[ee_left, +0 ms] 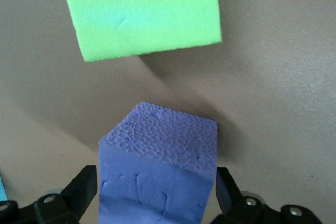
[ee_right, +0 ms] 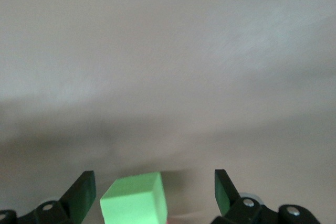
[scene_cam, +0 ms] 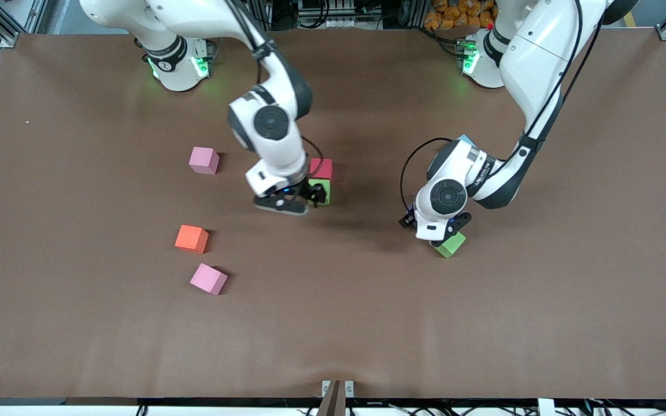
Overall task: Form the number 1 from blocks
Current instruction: 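Grasp the purple cube with the left gripper while the right gripper reaches the orange cube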
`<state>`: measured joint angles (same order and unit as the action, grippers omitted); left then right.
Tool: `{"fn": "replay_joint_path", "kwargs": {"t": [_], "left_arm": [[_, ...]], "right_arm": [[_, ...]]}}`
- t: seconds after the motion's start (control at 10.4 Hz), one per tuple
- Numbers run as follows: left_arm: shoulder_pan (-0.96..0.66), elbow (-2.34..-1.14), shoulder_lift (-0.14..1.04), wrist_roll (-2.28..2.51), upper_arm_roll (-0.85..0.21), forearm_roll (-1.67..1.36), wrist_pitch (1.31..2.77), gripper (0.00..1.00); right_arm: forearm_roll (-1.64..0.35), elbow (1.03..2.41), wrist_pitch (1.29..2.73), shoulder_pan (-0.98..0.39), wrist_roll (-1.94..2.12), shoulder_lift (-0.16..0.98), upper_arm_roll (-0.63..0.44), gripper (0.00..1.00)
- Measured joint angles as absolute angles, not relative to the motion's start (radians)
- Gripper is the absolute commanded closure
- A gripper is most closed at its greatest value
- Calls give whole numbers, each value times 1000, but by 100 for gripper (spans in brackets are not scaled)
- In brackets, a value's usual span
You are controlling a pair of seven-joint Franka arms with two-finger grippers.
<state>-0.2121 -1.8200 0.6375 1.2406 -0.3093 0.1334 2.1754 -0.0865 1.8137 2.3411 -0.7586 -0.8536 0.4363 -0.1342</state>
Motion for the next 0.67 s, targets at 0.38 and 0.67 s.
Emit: {"fn": "replay_joint_path", "kwargs": {"t": [0.38,0.67], "left_arm": [[-216,-1820,646,1241,-310,143,2177,100],[-233,-1815,643,1241,-313,144,2177,100]], "right_arm": [[-85,1832,2262,-395,-691,310,-6,0],[-74,1831,2262,-205,-521,295,7,0]]}}
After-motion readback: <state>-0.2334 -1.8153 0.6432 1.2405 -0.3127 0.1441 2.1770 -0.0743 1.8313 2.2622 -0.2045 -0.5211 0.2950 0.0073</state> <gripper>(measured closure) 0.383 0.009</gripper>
